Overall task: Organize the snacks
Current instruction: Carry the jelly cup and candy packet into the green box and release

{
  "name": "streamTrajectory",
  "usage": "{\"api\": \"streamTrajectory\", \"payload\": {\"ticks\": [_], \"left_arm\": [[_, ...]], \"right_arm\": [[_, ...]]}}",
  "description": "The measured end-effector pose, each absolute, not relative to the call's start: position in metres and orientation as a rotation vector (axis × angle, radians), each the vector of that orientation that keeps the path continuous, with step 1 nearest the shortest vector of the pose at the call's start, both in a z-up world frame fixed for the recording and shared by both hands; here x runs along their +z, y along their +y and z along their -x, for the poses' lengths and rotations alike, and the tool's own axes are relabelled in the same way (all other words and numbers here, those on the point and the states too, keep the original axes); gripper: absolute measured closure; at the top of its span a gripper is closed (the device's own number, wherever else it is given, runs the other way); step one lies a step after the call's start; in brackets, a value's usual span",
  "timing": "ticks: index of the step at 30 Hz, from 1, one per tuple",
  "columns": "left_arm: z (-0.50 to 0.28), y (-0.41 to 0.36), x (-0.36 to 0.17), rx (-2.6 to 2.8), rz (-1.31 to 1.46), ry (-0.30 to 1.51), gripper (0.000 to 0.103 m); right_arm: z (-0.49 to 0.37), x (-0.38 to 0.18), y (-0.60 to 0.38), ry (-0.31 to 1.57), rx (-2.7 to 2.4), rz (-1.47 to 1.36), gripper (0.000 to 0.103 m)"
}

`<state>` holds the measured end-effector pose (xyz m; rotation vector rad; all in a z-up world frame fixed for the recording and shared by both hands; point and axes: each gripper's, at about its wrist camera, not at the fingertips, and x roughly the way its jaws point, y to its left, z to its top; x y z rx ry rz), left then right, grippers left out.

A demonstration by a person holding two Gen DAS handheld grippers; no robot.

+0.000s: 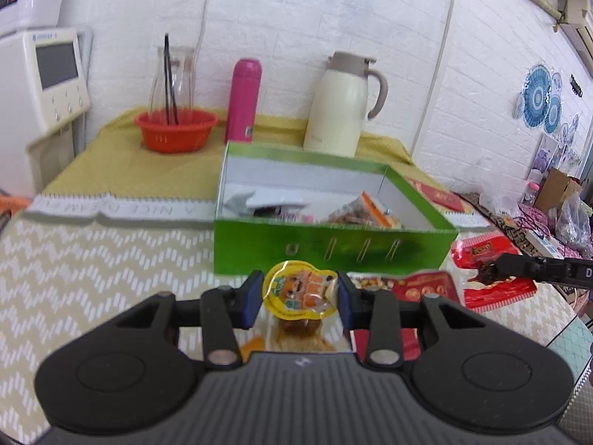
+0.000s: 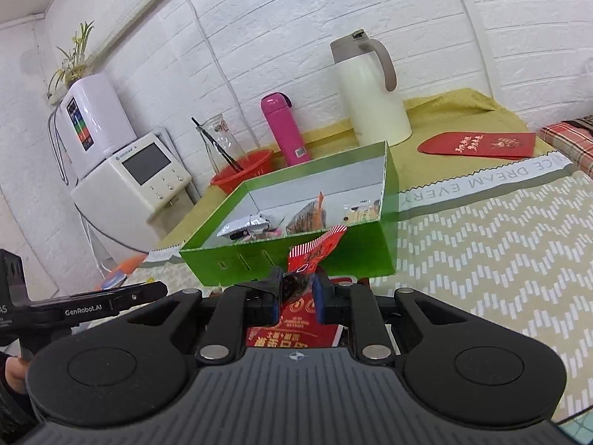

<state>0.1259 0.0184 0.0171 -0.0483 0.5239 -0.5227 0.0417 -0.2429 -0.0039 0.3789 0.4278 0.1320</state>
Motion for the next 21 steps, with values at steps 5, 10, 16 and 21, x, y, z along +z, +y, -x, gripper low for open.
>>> {"api": "streamTrajectory", "payload": {"ticks": [5,10,16,21], "left_arm": [[-0.103,0.017,0.036,-0.520,0.021,0.420,0.065],[-0.122,0.005,0.043,-0.531,0.032,0.422,0.065],[-0.181,-0.021,0.048,-0.538,0.037,0.409,0.065],[-0.233,-0.042,0.028,-0.533,0.031,0.495,0.065]], "right_arm": [[-0.027,0.006,-0.233,0.335,0.133,-0.315,0.072],[-0.039,0.018,-0.227,0.278,0.129,-0.259,0.072],[-0.085,0.032,-0.234,0.182,0.051,-0.238,0.072],[-0.117,0.015,-0.233,0.217,-0.011,-0.185,0.072]]}}
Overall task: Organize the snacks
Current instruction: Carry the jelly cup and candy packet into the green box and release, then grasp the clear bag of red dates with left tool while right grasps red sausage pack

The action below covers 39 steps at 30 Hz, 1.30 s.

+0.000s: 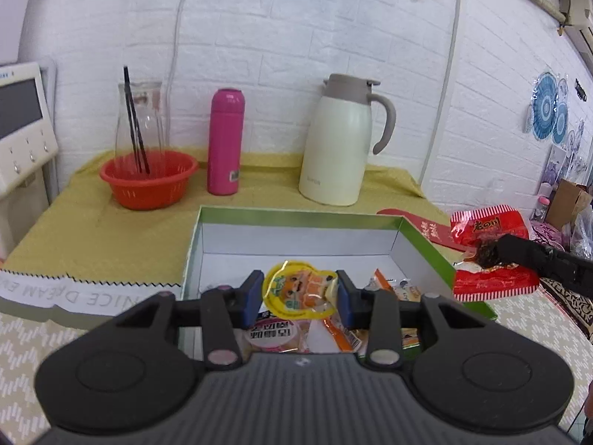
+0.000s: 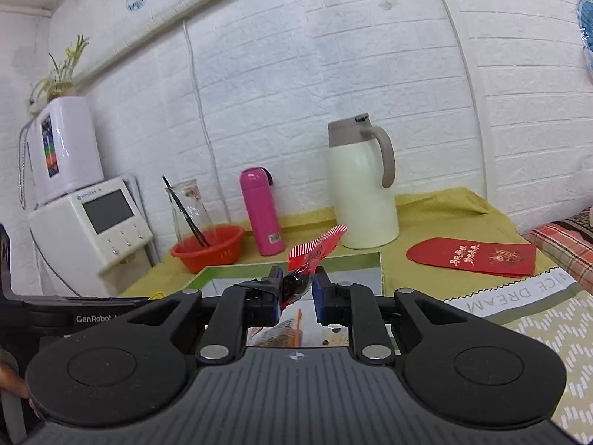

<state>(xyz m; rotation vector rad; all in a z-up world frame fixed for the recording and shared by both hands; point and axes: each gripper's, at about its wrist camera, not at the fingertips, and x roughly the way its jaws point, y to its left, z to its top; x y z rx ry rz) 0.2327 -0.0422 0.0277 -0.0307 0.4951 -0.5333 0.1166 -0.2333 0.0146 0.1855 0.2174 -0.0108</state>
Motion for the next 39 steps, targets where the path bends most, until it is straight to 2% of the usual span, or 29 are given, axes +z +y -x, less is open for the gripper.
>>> {"api": "streamTrajectory", "payload": {"ticks": [5,8,9,10,11,12,13,20,23,28,35,39], "left_arm": [[-0.255,-0.058,0.007,-0.531,-0.015,0.534,0.064],[-0.260,-0.061,-0.001,-0.519,-0.046,0.546,0.055],[-0.261,-0.060,-0.002,-0.513,-0.048,0.548,0.049],[-0.261,-0.058,-0.001,-0.510,-0.047,0.547,0.049],[-0.261,-0.055,-0.001,-0.506,-0.048,0.550,0.049],[-0.260,-0.052,0.001,-0.501,-0.047,0.550,0.047],[-0.258,-0.048,0.003,-0.493,-0.045,0.548,0.046],[-0.210,-0.002,0.023,-0.444,-0.018,0.504,0.040],[-0.169,0.019,0.024,-0.373,-0.029,0.486,0.036],[-0.107,0.043,0.007,-0.240,-0.027,0.513,0.034],[-0.047,0.026,-0.019,-0.397,-0.132,0.587,0.034],[-0.040,0.015,-0.027,-0.468,-0.175,0.592,0.034]], "right_arm": [[-0.140,-0.004,-0.230,0.277,-0.031,-0.102,0.072],[-0.153,-0.011,-0.235,0.324,-0.023,-0.105,0.070],[-0.156,-0.013,-0.237,0.336,-0.020,-0.109,0.061],[-0.157,-0.013,-0.239,0.342,-0.024,-0.116,0.053],[-0.157,-0.013,-0.240,0.346,-0.027,-0.122,0.028],[-0.155,-0.011,-0.241,0.341,-0.029,-0.125,0.009],[-0.151,-0.009,-0.241,0.327,-0.034,-0.124,0.000],[-0.083,0.012,-0.230,0.234,0.059,-0.012,0.000],[-0.044,0.009,-0.220,0.293,0.221,0.000,0.000],[0.002,-0.015,-0.191,0.441,0.417,0.063,0.000],[0.011,-0.036,-0.172,0.567,0.482,0.101,0.000],[0.008,-0.040,-0.163,0.586,0.477,0.167,0.000]]}}
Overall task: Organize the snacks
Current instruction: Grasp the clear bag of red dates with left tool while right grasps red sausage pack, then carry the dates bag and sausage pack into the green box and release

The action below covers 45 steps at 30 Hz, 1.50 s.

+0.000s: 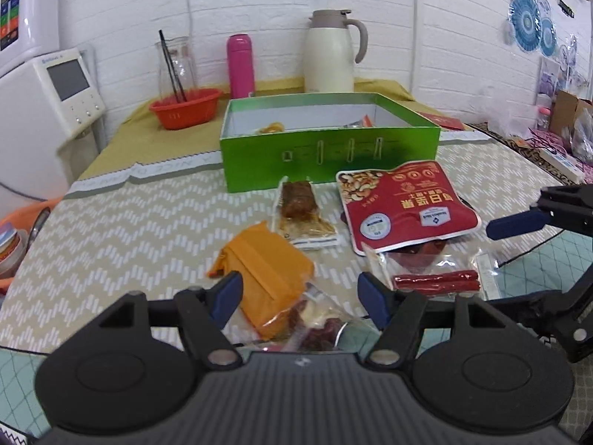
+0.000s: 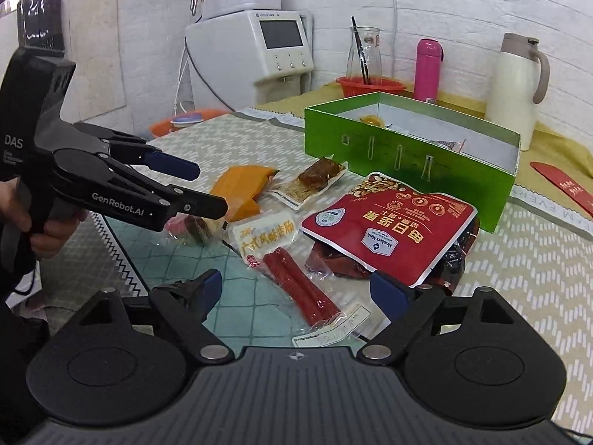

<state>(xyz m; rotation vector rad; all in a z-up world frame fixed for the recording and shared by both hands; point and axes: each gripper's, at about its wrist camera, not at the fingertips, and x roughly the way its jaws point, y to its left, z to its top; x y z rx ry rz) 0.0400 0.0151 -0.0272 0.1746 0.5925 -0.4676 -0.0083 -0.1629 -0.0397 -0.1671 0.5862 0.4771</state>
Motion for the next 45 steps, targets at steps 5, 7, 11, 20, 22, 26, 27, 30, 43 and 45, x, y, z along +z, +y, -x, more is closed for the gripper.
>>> {"api": "streamTrajectory", "payload": {"ticks": [5,7,11,20,22,26,27,30,43,45], "left_arm": [[-0.052,0.021,-0.038,-0.561,-0.068,0.725,0.034],[-0.052,0.025,-0.040,-0.612,-0.029,0.751,0.034],[-0.049,0.019,-0.048,-0.615,-0.091,0.752,0.034],[-0.043,0.006,-0.051,-0.607,-0.168,0.701,0.056],[-0.040,0.006,-0.051,-0.617,-0.164,0.700,0.056],[-0.033,0.007,-0.050,-0.619,-0.137,0.701,0.056],[-0.031,0.007,-0.049,-0.619,-0.132,0.699,0.056],[-0.027,0.010,-0.044,-0.620,-0.111,0.687,0.056],[-0.047,0.017,0.013,-0.528,-0.031,0.537,0.056],[-0.048,0.015,0.030,-0.505,-0.015,0.472,0.056]], "right_arm": [[-0.005,-0.048,-0.147,0.636,0.537,0.292,0.000],[-0.009,-0.053,-0.142,0.663,0.556,0.340,0.000],[-0.019,-0.055,-0.146,0.699,0.580,0.328,0.000],[-0.022,-0.053,-0.155,0.683,0.574,0.245,0.025],[-0.017,-0.051,-0.152,0.684,0.535,0.240,0.032],[-0.004,-0.046,-0.151,0.668,0.478,0.213,0.054],[-0.002,-0.045,-0.153,0.670,0.471,0.183,0.058],[0.005,-0.045,-0.160,0.674,0.452,0.114,0.059],[0.007,0.002,-0.214,0.408,0.252,-0.266,0.059],[-0.002,0.008,-0.223,0.363,0.181,-0.317,0.059]]}}
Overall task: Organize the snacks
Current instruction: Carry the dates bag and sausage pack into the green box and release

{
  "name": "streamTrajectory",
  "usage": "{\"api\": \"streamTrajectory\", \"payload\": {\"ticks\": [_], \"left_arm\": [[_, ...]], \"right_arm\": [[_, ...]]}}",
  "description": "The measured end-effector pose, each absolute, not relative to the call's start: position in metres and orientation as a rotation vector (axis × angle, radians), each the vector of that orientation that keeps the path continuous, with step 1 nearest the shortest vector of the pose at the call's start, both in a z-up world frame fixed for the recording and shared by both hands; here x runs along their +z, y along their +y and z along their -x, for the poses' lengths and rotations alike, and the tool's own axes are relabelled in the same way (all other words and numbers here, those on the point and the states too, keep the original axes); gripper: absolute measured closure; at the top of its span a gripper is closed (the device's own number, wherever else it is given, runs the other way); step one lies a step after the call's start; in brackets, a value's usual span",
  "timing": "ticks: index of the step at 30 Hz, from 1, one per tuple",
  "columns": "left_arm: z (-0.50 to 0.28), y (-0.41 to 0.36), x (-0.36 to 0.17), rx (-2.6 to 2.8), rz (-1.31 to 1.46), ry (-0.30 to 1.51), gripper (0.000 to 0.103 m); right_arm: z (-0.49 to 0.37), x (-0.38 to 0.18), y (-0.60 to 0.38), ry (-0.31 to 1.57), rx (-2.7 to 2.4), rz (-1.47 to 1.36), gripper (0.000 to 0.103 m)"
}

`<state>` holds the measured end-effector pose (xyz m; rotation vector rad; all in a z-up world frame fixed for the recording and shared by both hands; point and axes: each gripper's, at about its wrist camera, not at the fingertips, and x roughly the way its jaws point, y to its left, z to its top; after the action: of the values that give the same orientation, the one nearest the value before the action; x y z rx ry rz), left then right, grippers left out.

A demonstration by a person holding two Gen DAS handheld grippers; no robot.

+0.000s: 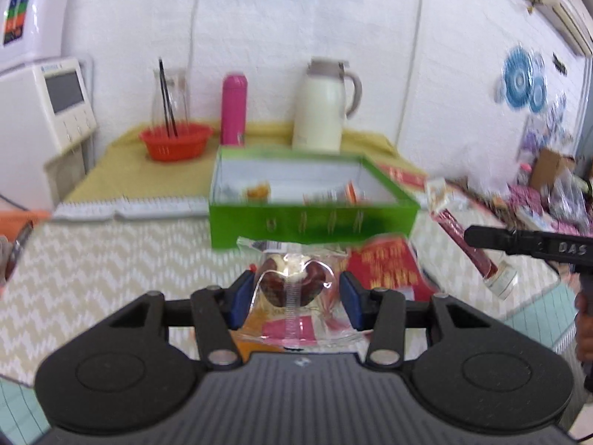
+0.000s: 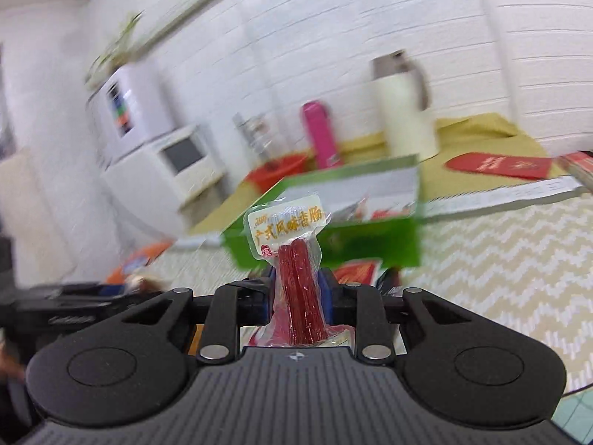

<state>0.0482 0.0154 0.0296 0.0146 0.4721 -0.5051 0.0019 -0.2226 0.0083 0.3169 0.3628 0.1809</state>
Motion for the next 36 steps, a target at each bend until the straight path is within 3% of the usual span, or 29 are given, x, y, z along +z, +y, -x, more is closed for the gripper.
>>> {"api": "streamTrajectory", "payload": {"ticks": [8,17,29,36], "left_arm": [[-0.070,-0.022,0.059,-0.398,-0.064,0.297,0.056],[-0.129,-0.046,0.084,-0.412,-0.004,0.302,0.056],[-0.231,-0.050,0.056,-0.401,0.110,0.440,0.056],[-0.262,-0.063,0.027,-0.401,0.041,0.540,0.056]], "right_arm": [[-0.025,0.030,-0.209,0.200,0.072,-0.230,0.059],[-0.061,0.062,-0.201,0.091,0.064,-0.286,0.058],[-0.135,0.033,-0.231,0.191,0.000,-0.381,0.057],[-0.157,0.009,-0.245,0.260,-0.003,-0.388,0.056]]}}
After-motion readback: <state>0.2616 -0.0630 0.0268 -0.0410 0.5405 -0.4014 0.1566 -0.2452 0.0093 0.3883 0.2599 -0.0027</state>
